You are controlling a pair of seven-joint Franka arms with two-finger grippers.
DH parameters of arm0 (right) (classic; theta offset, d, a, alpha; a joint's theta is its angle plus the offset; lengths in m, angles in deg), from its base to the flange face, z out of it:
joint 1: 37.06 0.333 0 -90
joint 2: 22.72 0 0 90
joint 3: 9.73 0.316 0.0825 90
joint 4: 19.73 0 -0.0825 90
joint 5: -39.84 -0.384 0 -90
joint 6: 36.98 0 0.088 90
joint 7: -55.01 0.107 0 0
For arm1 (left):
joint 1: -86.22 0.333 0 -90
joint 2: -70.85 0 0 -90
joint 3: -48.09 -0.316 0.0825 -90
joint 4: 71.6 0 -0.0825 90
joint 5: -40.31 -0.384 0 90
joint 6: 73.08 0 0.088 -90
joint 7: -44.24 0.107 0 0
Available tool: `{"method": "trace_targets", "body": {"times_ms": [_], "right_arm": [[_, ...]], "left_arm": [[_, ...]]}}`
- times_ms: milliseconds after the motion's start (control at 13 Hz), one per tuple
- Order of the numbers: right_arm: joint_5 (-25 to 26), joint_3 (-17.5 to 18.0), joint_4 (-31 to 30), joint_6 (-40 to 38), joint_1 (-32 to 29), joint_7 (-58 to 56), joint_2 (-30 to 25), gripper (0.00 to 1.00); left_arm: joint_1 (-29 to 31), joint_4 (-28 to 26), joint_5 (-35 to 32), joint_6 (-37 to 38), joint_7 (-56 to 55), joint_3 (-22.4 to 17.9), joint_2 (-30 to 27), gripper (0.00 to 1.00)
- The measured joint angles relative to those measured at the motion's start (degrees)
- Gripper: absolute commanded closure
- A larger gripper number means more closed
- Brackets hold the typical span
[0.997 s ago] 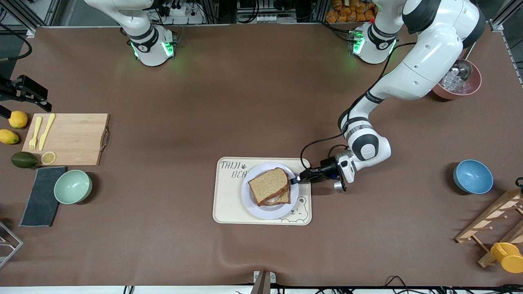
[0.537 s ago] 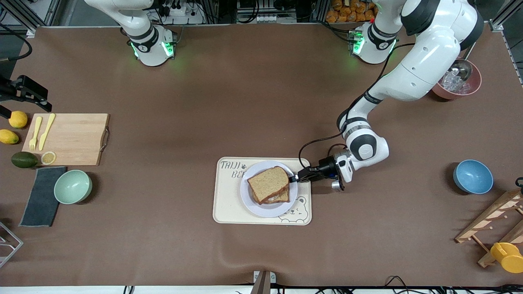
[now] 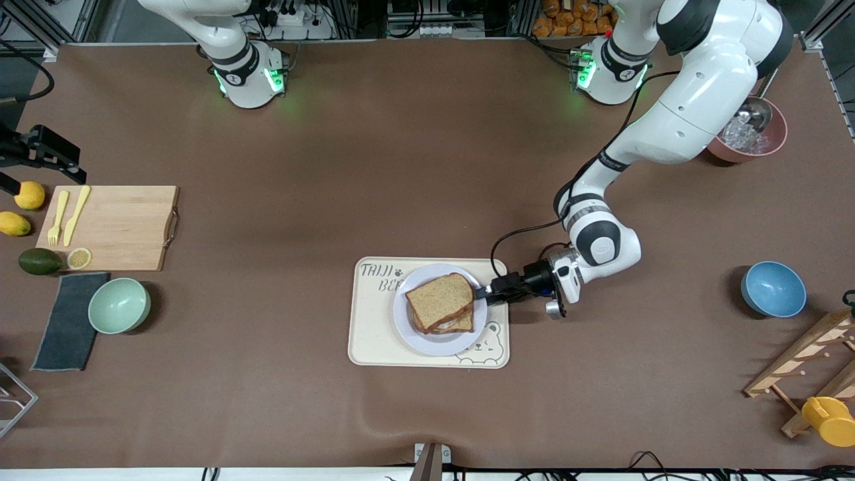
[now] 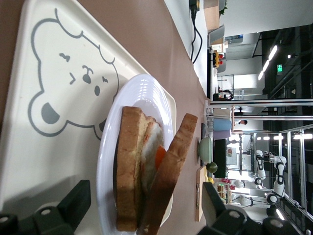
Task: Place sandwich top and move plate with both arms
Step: 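Open the left gripper and release the plate rim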
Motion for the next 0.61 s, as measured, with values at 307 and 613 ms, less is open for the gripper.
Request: {"method": "trace_targets", "body": {"times_ms": [307,613], "right_arm": [[0.0,0.0,-0.16,0.0,0.0,0.0,0.03,0.0],[0.0,0.0,-0.2,0.0,0.0,0.0,0.06,0.0]], "left_arm": [[0.34,0.52,-14.4,-1.62,-14.63,-0.88,-2.31,0.0],[0.4,1.05,-34.1,-2.13,-34.77,-0.97,-7.76,0.0]]}}
